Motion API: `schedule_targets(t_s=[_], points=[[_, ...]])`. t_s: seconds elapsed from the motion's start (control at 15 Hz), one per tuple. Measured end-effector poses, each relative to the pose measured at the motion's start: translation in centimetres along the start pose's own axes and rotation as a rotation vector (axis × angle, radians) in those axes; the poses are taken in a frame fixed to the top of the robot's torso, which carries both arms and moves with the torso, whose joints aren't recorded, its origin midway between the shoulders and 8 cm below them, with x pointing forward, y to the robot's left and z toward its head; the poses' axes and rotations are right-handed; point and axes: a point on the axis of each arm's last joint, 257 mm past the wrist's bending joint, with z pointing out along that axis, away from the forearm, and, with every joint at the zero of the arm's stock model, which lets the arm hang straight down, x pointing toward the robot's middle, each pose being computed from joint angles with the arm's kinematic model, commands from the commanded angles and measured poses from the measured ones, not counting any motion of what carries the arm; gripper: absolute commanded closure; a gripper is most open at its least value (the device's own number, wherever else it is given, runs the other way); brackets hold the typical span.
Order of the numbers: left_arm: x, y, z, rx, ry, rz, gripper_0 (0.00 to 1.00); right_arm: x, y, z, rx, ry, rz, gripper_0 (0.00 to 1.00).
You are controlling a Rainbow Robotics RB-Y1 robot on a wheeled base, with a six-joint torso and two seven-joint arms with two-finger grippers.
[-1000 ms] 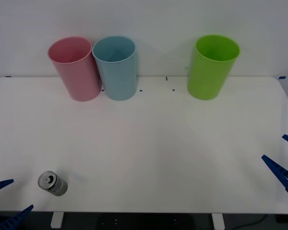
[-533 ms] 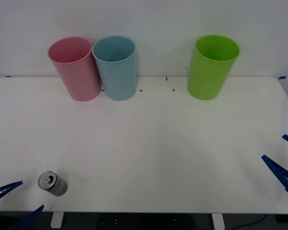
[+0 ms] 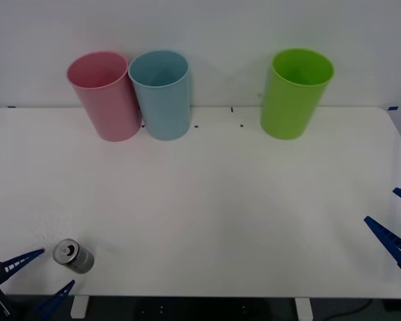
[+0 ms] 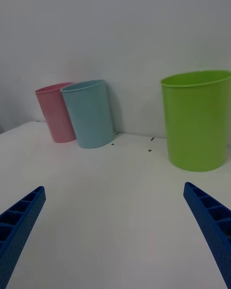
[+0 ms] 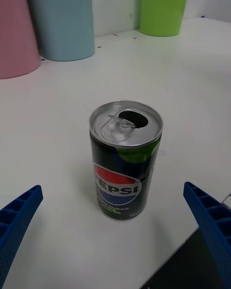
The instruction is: Grasp the object on the table and drop it into the matching bin: aluminum can to the light blue bin, PET bottle to the pink bin.
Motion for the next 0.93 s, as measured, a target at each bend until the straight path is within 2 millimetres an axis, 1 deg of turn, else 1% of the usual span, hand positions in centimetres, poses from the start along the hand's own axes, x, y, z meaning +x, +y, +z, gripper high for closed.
schedule_targets(t_s=[0.6,0.93], points=[[1.0,-0.1,3.3,0.021,-0.02,-0.014,0.0,0.0,0.0,0.0,0.0,0.0,0.0,0.0],[0.9,-1.0,5.1,0.006,-0.06,-0.053,0.0,0.0,0.0,0.0,0.0,0.0,0.0,0.0]])
